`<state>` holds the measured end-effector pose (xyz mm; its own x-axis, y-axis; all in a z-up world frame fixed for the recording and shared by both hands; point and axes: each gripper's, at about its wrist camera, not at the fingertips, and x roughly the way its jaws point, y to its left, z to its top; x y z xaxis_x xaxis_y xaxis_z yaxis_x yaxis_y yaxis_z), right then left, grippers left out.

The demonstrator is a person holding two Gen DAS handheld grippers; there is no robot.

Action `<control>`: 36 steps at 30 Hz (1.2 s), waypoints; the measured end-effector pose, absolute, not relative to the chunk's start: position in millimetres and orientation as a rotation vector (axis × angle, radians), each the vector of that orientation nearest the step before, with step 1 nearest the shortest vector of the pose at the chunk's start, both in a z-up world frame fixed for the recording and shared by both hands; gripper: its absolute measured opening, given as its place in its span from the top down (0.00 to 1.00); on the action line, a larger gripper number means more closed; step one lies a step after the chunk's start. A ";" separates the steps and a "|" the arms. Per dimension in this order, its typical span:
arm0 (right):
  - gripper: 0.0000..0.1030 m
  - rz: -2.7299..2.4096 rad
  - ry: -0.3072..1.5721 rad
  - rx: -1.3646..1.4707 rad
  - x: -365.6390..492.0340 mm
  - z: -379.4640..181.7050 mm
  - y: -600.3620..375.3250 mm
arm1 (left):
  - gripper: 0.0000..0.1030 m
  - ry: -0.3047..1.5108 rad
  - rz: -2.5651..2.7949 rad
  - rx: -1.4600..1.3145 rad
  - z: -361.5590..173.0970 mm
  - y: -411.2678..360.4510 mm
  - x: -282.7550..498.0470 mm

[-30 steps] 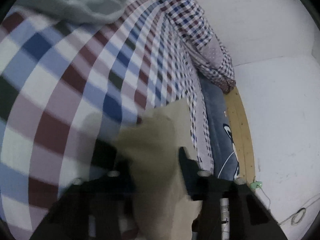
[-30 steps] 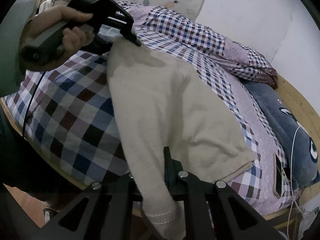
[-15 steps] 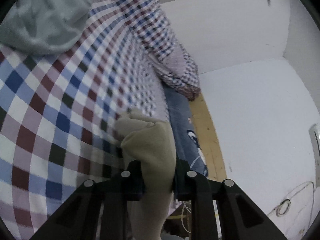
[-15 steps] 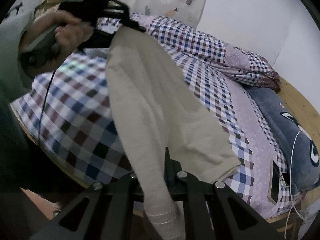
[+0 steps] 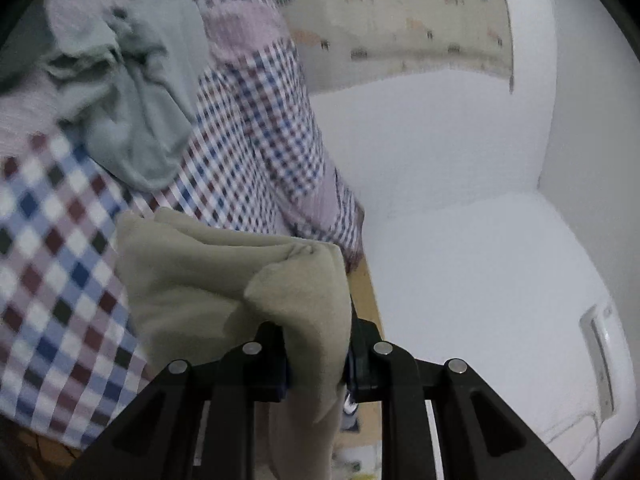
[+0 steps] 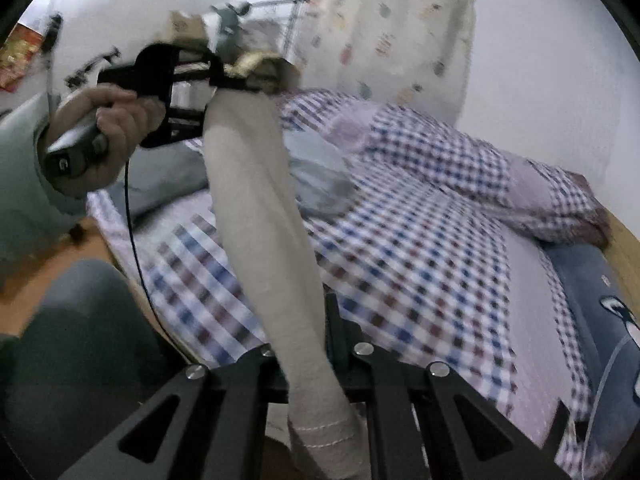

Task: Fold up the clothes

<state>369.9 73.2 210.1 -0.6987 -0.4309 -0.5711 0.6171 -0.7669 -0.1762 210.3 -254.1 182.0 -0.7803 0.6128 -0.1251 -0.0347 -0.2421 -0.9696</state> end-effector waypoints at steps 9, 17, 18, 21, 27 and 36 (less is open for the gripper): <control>0.95 -2.184 0.396 0.564 363.6 267.3 16.0 | 0.80 -1.680 2.264 -0.520 252.9 -344.9 310.5; 0.95 -2.019 0.399 0.537 307.2 292.5 -75.1 | 0.80 -1.756 2.421 -0.414 283.4 -437.1 328.8; 0.95 -2.001 0.400 0.544 296.0 294.6 -89.8 | 0.80 -1.771 2.432 -0.412 282.5 -447.8 324.7; 0.95 -1.974 0.421 0.554 259.9 299.6 -139.1 | 0.80 -1.816 2.473 -0.417 282.2 -490.9 308.6; 0.95 -2.025 0.440 0.516 172.2 321.4 -226.2 | 0.80 -1.839 2.528 -0.426 275.4 -574.9 241.6; 0.95 -2.074 0.515 0.398 125.1 309.5 -335.6 | 0.80 -1.700 2.670 -0.447 272.8 -678.6 179.4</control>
